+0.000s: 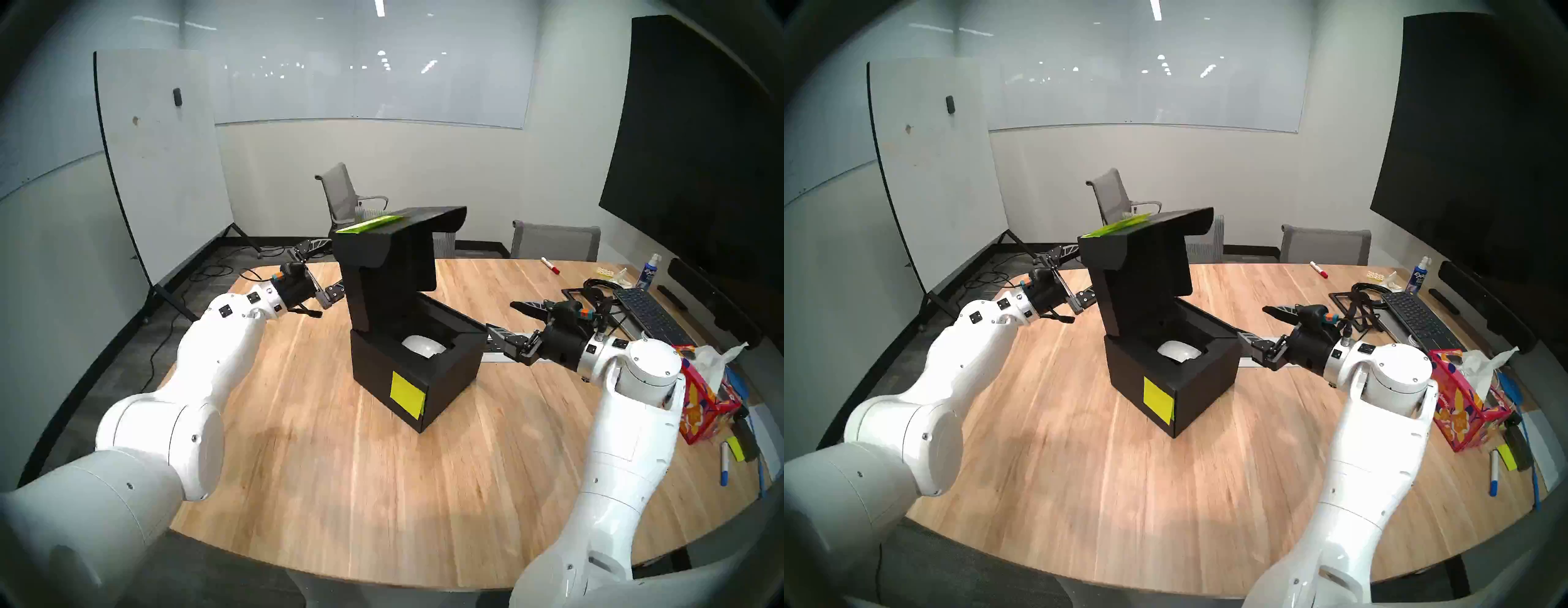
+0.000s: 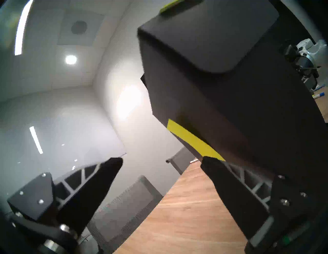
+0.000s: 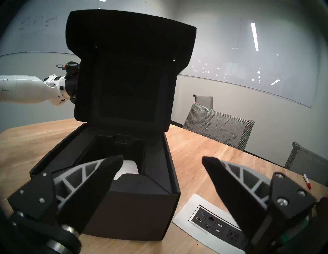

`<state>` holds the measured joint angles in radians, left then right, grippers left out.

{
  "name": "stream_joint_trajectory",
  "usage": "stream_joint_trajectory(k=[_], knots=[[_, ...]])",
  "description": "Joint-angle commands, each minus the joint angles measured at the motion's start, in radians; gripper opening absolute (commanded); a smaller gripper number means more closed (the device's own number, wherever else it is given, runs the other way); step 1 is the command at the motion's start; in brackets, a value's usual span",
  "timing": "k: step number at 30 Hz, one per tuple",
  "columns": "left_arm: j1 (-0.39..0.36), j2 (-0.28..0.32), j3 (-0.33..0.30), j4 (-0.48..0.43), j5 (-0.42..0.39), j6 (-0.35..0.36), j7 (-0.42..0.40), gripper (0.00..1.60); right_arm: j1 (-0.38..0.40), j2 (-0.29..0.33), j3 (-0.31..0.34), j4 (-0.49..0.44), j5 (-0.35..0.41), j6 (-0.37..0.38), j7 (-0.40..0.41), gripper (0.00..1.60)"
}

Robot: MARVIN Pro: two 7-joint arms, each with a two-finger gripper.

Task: Open the box and place the mouse inside

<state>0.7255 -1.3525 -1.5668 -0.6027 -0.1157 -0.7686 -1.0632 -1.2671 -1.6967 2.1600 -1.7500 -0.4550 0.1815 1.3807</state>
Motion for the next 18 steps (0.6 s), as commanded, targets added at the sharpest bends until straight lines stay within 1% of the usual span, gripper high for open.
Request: stream_joint_trajectory(k=[1,4,6,7,10,11,12,13,15,16,18], knots=[[0.011,-0.017,0.02,-0.113,-0.025,0.02,-0.07,1.6,0.017,0.001,-0.002,-0.018,0.006,0.001,0.0,1.6],[0.028,-0.013,0.029,-0.159,-0.034,0.04,-0.073,1.6,0.017,0.0,-0.001,-0.018,0.006,0.001,0.001,1.6],[0.024,-0.013,0.03,-0.153,-0.039,0.037,-0.078,1.6,0.017,0.0,-0.001,-0.018,0.006,0.001,0.001,1.6],[0.052,-0.006,0.034,-0.199,-0.04,0.061,-0.074,1.6,0.017,0.0,-0.001,-0.018,0.005,0.002,0.001,1.6],[0.07,0.0,0.036,-0.212,-0.047,0.062,-0.081,1.6,0.017,0.0,-0.001,-0.018,0.005,0.002,0.001,1.6],[0.104,0.01,0.038,-0.254,-0.049,0.069,-0.088,1.6,0.017,0.0,-0.001,-0.019,0.005,0.002,0.001,1.6],[0.123,0.015,0.037,-0.27,-0.056,0.067,-0.096,1.6,0.017,-0.001,-0.001,-0.018,0.005,0.002,0.002,1.6],[0.123,0.015,0.037,-0.27,-0.056,0.067,-0.096,1.6,0.017,-0.001,-0.001,-0.018,0.005,0.002,0.002,1.6],[0.171,0.026,0.033,-0.303,-0.081,0.056,-0.119,1.6,0.018,-0.001,0.0,-0.018,0.004,0.001,0.002,1.6],[0.194,0.029,0.034,-0.324,-0.082,0.057,-0.117,1.6,0.018,-0.001,0.0,-0.018,0.004,0.001,0.002,1.6],[0.221,0.034,0.04,-0.34,-0.084,0.046,-0.117,1.6,0.018,-0.001,0.0,-0.018,0.004,0.001,0.002,1.6]])
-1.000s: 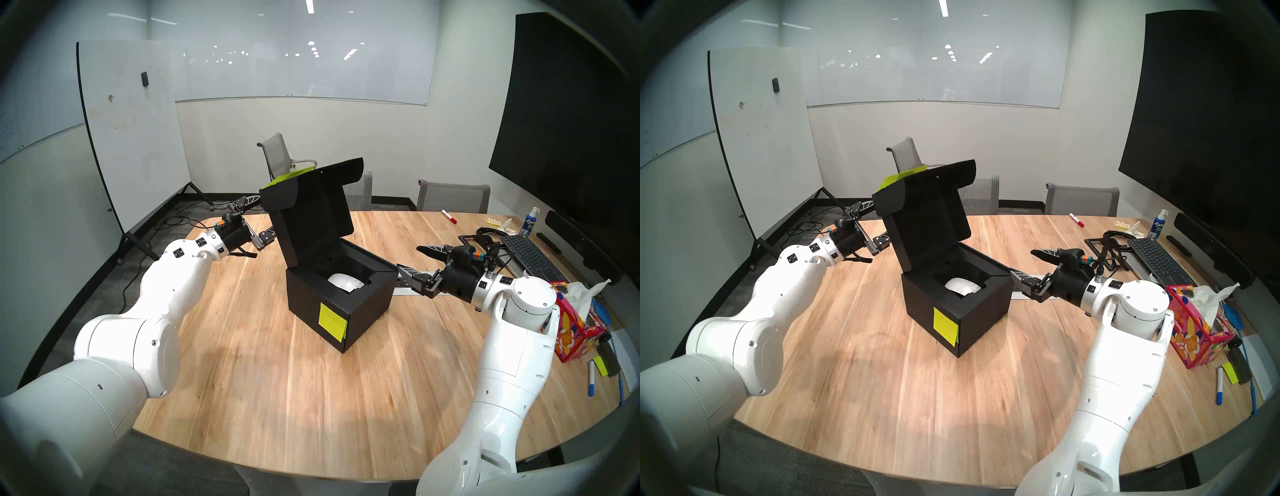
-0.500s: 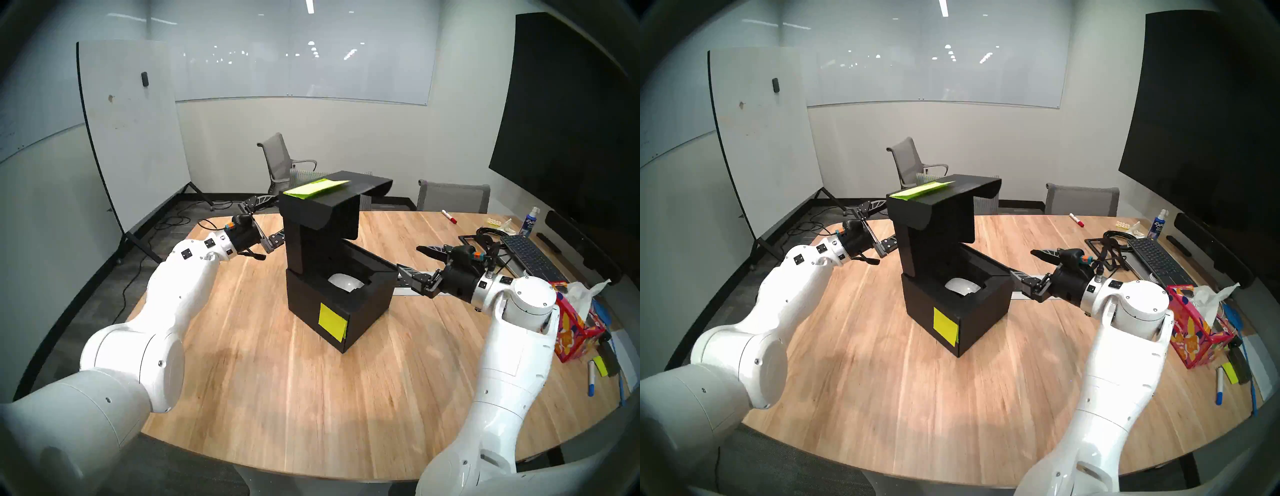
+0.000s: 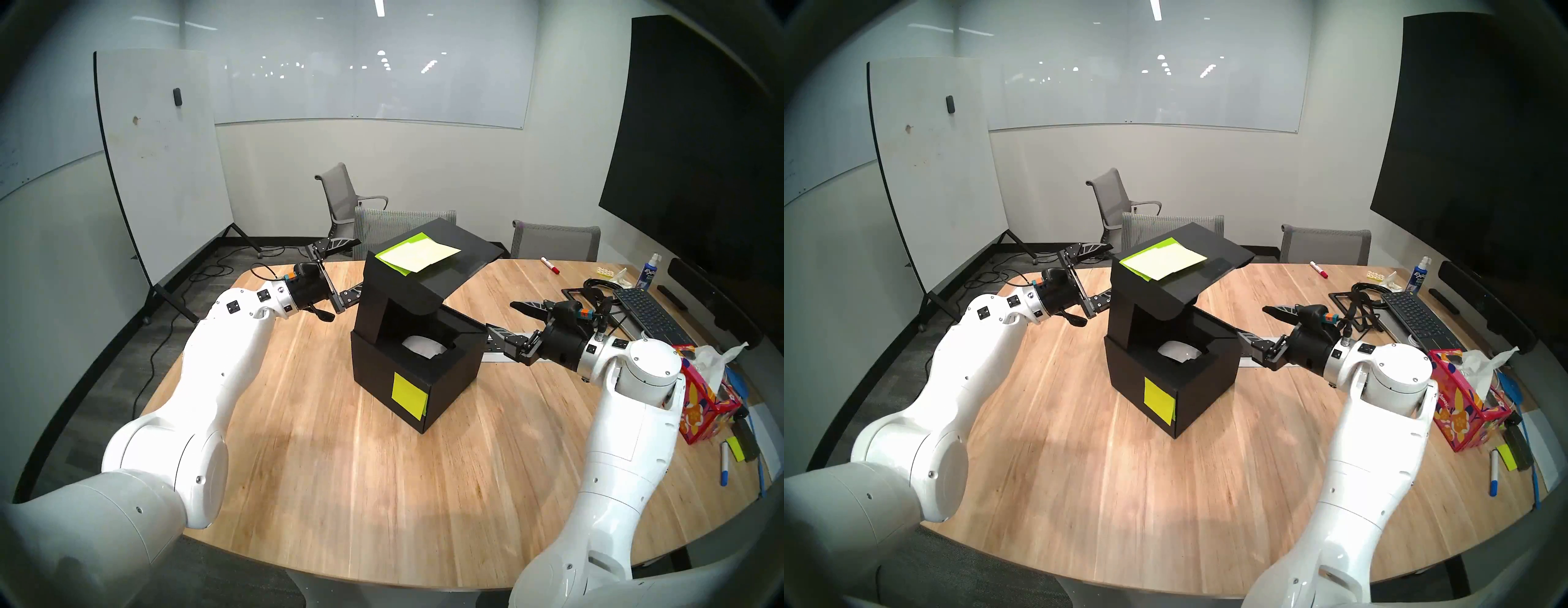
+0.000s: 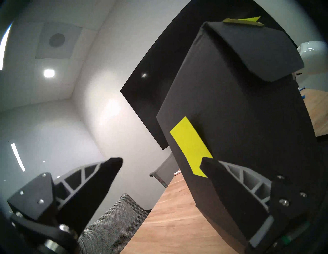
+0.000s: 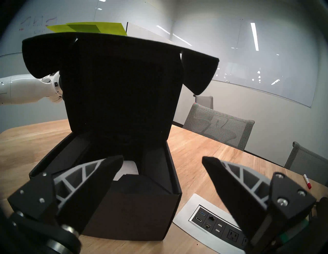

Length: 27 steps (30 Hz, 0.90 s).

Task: Open the box and place the mouse inside

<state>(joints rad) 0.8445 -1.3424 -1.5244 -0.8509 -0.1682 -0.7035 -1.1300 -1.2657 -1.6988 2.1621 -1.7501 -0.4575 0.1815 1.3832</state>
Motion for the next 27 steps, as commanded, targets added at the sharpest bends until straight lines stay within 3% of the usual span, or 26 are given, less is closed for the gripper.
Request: stream_joint_trajectory(k=[1,12,21,27], knots=[[0.115,0.026,-0.001,-0.098,-0.037,-0.015,-0.052,1.6,0.017,0.001,-0.002,-0.018,0.006,0.001,0.0,1.6],[0.227,0.049,0.043,-0.147,-0.038,-0.05,-0.025,1.6,0.018,-0.001,-0.001,-0.018,0.004,0.001,0.001,1.6],[0.17,0.055,0.107,-0.07,-0.002,-0.09,0.017,1.6,0.018,-0.002,0.001,-0.019,0.003,0.0,0.003,1.6],[0.153,0.054,0.146,-0.073,0.027,-0.088,0.053,1.6,0.019,-0.003,0.001,-0.018,0.002,0.0,0.003,1.6]])
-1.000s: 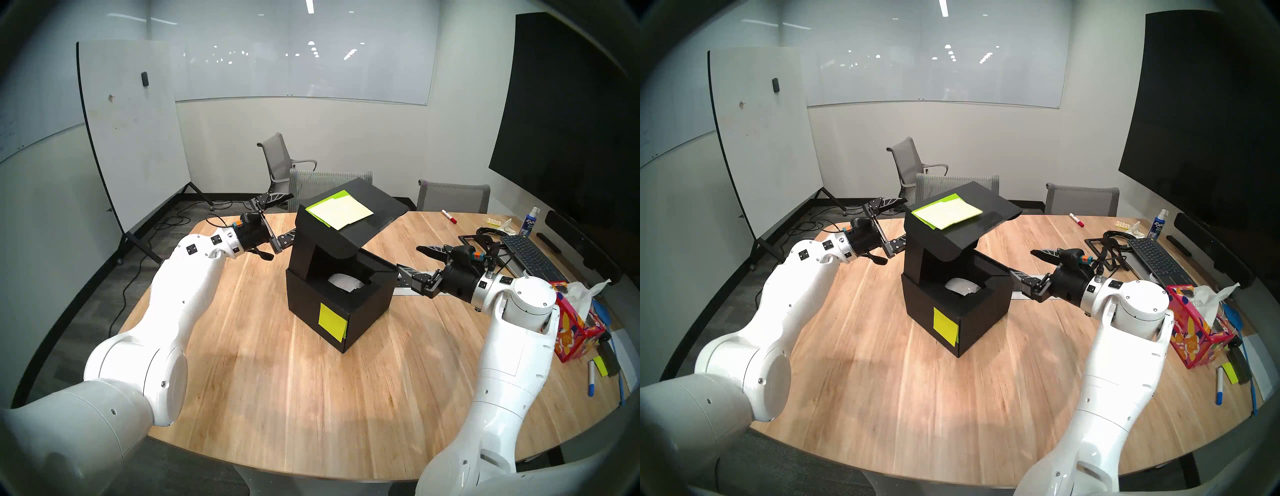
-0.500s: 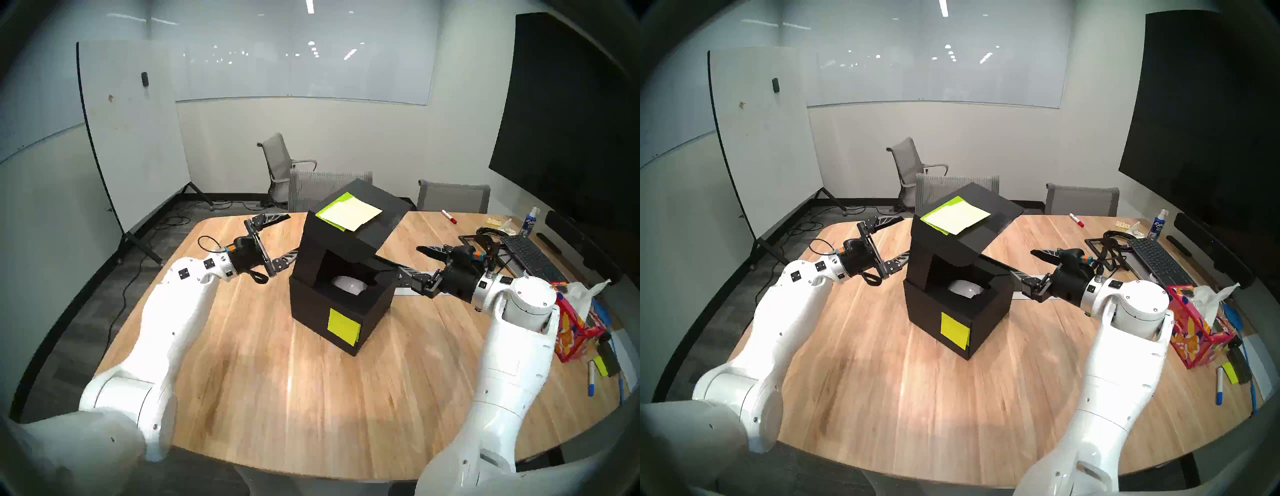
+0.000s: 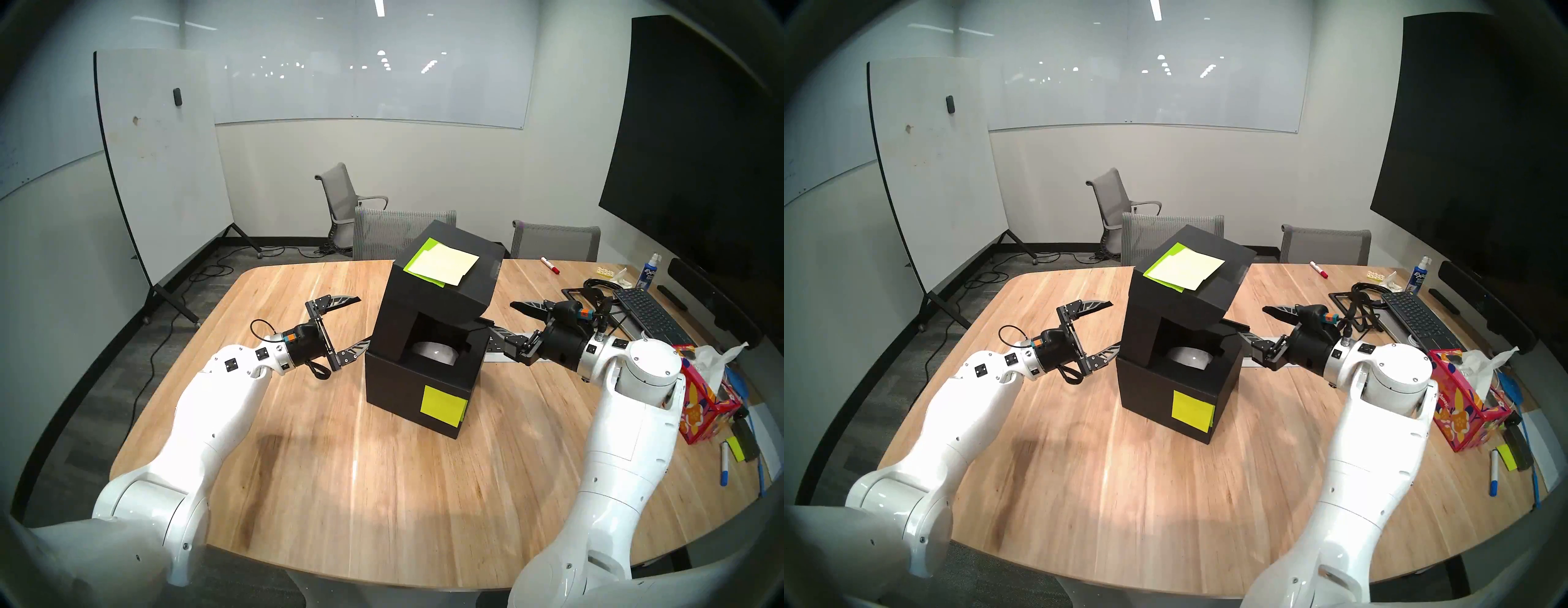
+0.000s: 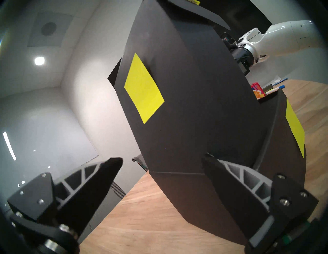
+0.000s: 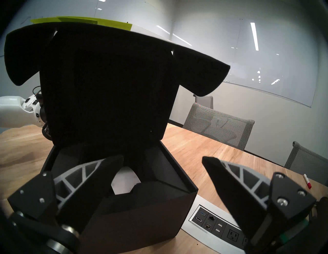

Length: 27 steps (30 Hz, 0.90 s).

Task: Open the box and place the mouse inside

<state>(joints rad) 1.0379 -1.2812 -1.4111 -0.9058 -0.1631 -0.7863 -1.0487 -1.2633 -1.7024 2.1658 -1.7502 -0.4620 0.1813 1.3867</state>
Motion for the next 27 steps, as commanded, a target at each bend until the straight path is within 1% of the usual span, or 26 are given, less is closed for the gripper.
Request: stream_joint_trajectory(k=[1,5,6,7,10,11,13,17,19,20,21,22,27], knots=[[-0.041,-0.008,0.033,-0.018,0.022,-0.005,-0.028,1.6,0.017,0.001,-0.002,-0.018,0.006,0.0,0.0,1.6],[-0.031,-0.009,0.036,-0.043,0.038,0.004,0.007,1.6,0.017,0.0,-0.002,-0.018,0.006,0.0,0.0,1.6],[-0.014,-0.007,0.029,-0.066,0.036,0.015,0.024,1.6,0.017,0.0,-0.002,-0.018,0.006,0.0,0.001,1.6],[-0.014,-0.007,0.029,-0.066,0.036,0.015,0.024,1.6,0.017,0.0,-0.002,-0.018,0.006,0.0,0.001,1.6],[0.018,0.002,0.012,-0.106,0.024,0.031,0.037,1.6,0.017,0.0,-0.001,-0.018,0.005,0.0,0.001,1.6],[0.03,0.003,0.002,-0.117,0.008,0.049,0.039,1.6,0.017,0.0,-0.001,-0.018,0.005,0.0,0.001,1.6],[0.055,0.015,-0.018,-0.14,-0.006,0.047,0.043,1.6,0.018,0.0,-0.001,-0.018,0.005,0.0,0.001,1.6],[0.121,0.048,-0.059,-0.212,-0.062,0.049,0.03,1.6,0.018,-0.001,-0.001,-0.018,0.004,-0.001,0.002,1.6],[0.142,0.068,-0.077,-0.233,-0.082,0.037,0.021,1.6,0.018,-0.001,0.0,-0.017,0.004,-0.001,0.002,1.6],[0.161,0.079,-0.086,-0.258,-0.091,0.046,0.02,1.6,0.018,-0.001,0.0,-0.017,0.004,-0.001,0.002,1.6],[0.167,0.086,-0.095,-0.257,-0.1,0.04,0.016,1.6,0.018,-0.001,0.0,-0.017,0.004,-0.001,0.002,1.6],[0.19,0.1,-0.106,-0.285,-0.106,0.048,0.017,1.6,0.018,-0.001,0.0,-0.017,0.003,-0.001,0.002,1.6],[0.261,0.139,-0.162,-0.332,-0.15,0.058,0.012,1.6,0.019,-0.002,0.0,-0.017,0.003,-0.002,0.003,1.6]])
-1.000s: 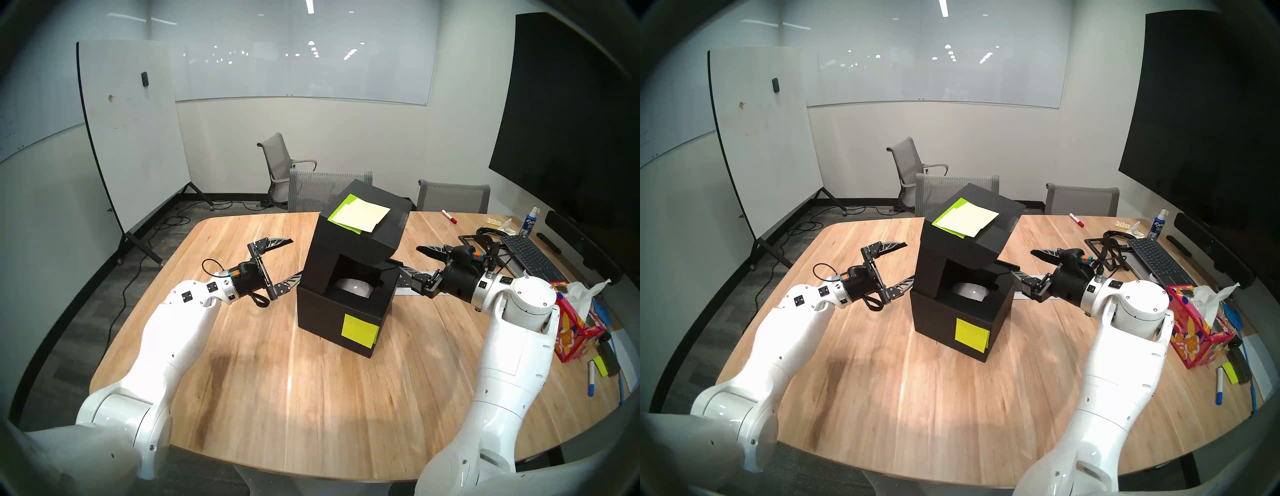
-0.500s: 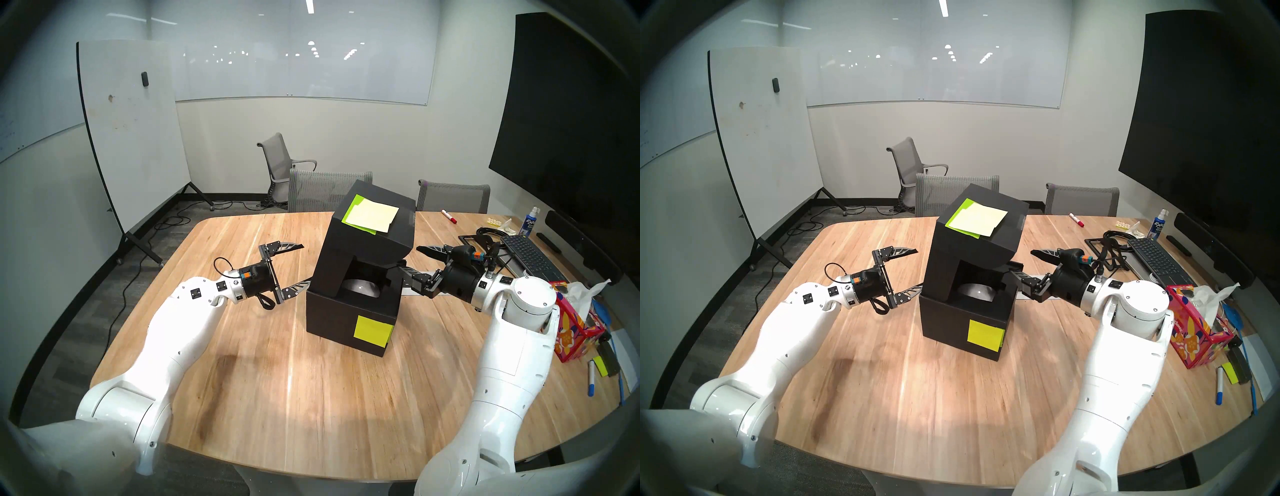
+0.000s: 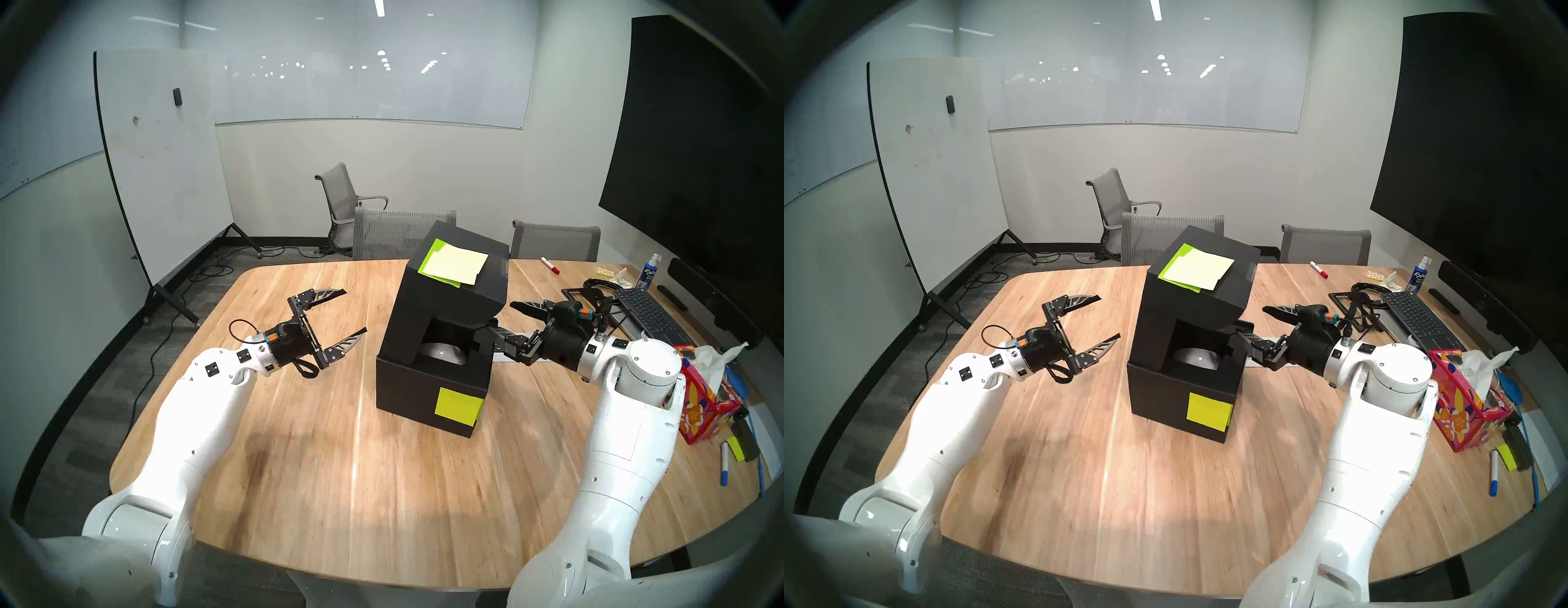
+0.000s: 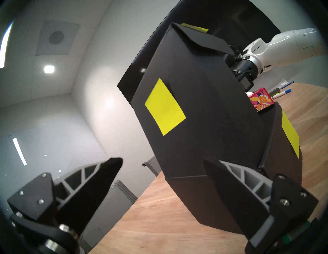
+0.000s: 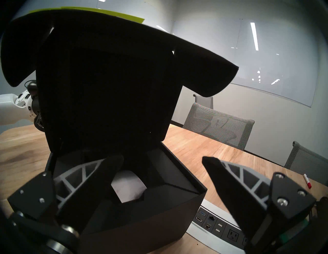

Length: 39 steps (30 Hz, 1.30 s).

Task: Open the box and place the mouse inside

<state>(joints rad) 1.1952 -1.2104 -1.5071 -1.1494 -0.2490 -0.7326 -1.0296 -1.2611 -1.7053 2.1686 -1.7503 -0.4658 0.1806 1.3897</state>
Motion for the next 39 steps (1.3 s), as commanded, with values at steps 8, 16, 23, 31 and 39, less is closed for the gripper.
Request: stream_joint_trajectory(k=[8,16,23,31,39], knots=[[0.206,0.099,-0.126,-0.135,-0.126,0.024,-0.04,1.6,0.017,0.0,-0.001,-0.018,0.005,-0.001,0.001,1.6],[0.27,0.095,-0.16,-0.204,-0.123,0.051,-0.028,1.6,0.018,-0.001,-0.001,-0.018,0.005,-0.001,0.002,1.6],[0.279,0.09,-0.169,-0.216,-0.115,0.061,-0.023,1.6,0.018,-0.002,0.0,-0.019,0.004,-0.001,0.002,1.6],[0.281,0.09,-0.17,-0.219,-0.113,0.063,-0.02,1.6,0.019,-0.003,0.001,-0.019,0.003,-0.002,0.003,1.6],[0.282,0.09,-0.17,-0.22,-0.112,0.064,-0.019,1.6,0.019,-0.003,0.002,-0.019,0.002,-0.002,0.004,1.6]])
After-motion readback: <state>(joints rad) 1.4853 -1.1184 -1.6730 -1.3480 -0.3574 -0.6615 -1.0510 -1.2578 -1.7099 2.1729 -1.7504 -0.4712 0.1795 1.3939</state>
